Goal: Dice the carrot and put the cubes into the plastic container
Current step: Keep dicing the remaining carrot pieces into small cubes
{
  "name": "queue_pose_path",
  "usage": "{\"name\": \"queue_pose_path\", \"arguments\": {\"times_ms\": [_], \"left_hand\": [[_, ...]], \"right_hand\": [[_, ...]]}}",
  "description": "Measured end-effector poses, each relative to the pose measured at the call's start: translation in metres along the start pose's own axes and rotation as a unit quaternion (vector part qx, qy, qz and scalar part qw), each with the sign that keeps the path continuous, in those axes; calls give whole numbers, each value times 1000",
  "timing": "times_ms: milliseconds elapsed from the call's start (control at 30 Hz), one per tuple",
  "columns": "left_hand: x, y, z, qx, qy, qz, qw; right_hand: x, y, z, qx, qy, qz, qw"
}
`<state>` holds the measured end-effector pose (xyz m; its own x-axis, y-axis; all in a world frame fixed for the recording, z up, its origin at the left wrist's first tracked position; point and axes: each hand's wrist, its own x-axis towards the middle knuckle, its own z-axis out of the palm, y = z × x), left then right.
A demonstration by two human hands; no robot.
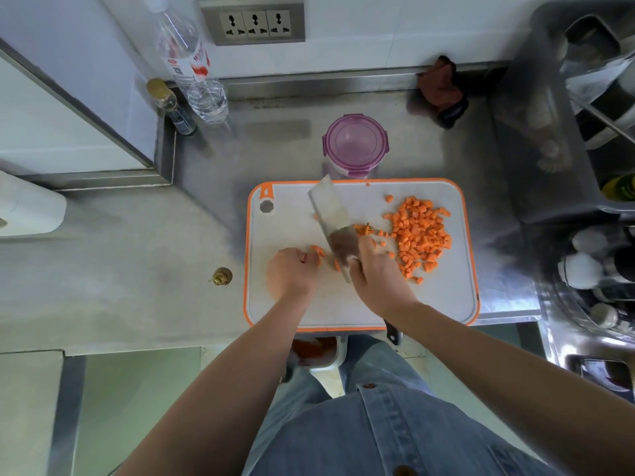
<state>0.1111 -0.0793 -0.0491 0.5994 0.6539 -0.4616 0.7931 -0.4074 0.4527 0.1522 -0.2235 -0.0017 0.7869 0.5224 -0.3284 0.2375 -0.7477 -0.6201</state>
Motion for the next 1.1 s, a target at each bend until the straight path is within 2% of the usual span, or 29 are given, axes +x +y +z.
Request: {"name": "queue_pose_path", "arguments": {"times_ms": [67, 133, 167, 233, 300, 333, 400, 600, 833, 1000, 1100], "left_hand": [[-6, 0, -4, 31, 41, 71, 996], [-10, 3, -9, 47, 68, 223, 971], [-11, 7, -10, 67, 52, 308, 948], [-12, 17, -6, 144, -36, 435, 888], [-14, 27, 0, 236, -99, 498, 828], [-15, 30, 3, 270, -111, 509, 810], [-16, 31, 6, 304, -107, 506, 800], [-16, 32, 5, 278, -58, 522, 804], [-22, 34, 7, 313, -43, 512, 798], [-18, 30, 4, 301, -36, 512, 804], [-20, 29, 4, 312, -51, 504, 803]], "right_hand": [[-1, 5, -17, 50, 28, 13, 998], [-3, 11, -33, 80, 34, 42, 995], [-5, 14, -39, 88, 38, 57, 994], [-10, 21, -46, 92, 43, 79, 992], [-15, 26, -47, 96, 43, 89, 990], [-17, 28, -47, 100, 42, 94, 990], [-20, 30, -46, 103, 43, 100, 989], [-22, 40, -42, 91, 23, 127, 987], [-25, 39, -40, 83, 15, 114, 990], [-26, 34, -39, 85, 1, 93, 992], [-25, 33, -38, 83, -3, 95, 992]]}}
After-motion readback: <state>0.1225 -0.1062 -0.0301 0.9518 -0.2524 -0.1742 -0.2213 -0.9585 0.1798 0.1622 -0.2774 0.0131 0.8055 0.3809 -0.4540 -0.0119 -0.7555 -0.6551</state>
